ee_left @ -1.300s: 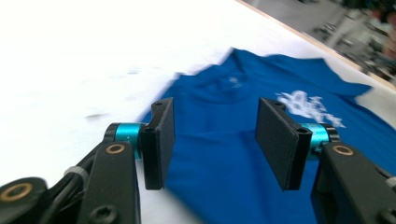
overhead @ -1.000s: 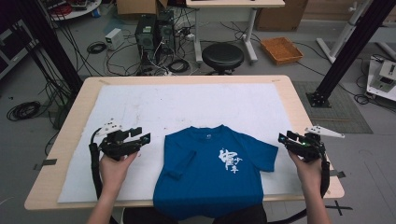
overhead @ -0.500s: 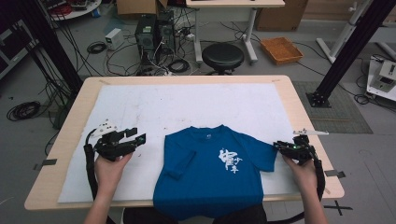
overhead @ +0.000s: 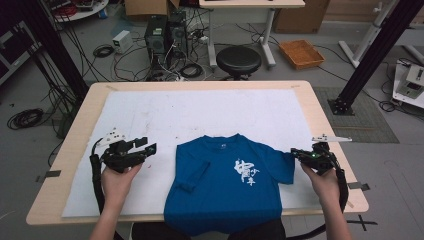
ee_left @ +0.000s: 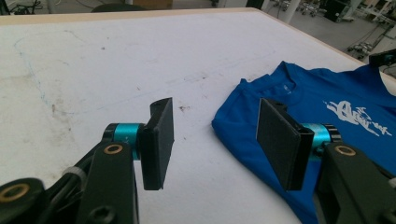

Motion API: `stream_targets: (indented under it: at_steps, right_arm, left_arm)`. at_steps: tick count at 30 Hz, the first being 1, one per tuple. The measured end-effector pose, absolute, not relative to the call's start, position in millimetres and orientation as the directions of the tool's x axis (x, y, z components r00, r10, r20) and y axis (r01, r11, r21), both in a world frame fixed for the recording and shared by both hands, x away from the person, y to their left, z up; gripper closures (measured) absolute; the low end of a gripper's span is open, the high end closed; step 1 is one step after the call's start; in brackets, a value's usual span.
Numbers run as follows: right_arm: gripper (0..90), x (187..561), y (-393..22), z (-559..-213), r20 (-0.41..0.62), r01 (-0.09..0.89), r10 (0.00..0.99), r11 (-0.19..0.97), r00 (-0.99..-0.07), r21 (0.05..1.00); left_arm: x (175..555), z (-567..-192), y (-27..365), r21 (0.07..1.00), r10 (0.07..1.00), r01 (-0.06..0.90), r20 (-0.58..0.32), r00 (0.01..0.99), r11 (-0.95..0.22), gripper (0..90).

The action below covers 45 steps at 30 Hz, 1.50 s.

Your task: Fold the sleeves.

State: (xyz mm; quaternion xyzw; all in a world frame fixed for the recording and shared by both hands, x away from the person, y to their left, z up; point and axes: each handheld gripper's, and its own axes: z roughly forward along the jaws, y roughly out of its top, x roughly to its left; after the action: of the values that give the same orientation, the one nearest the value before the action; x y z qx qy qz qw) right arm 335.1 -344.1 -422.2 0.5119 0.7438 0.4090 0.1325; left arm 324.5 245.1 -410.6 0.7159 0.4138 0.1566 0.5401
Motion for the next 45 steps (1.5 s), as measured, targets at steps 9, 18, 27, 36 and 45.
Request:
stream_targets:
  at_steps: [9,18,27,36,45]
  right_arm:
    - [89.3,326,-306,-393,0.212,0.608,0.832,0.177,-0.512,0.774]
    - [89.3,320,-257,-381,0.203,0.578,0.794,0.216,-0.572,0.787]
    - [84.1,318,-205,-390,0.169,0.550,0.764,0.273,-0.623,0.789]
    - [71.5,308,-236,-391,0.197,0.536,0.780,0.200,-0.593,0.820]
    - [67.8,281,-255,-420,0.189,0.604,0.807,0.241,-0.560,0.759]
  left_arm:
    - [326,-412,241,0.898,0.752,0.431,-0.226,0.619,-0.085,46.5]
    - [328,-414,233,0.889,0.739,0.445,-0.229,0.633,-0.106,46.5]
    - [328,-415,229,0.887,0.730,0.447,-0.229,0.644,-0.117,46.5]
    - [329,-417,227,0.883,0.727,0.453,-0.231,0.647,-0.122,46.5]
    - [331,-417,218,0.880,0.717,0.455,-0.228,0.658,-0.138,46.3]
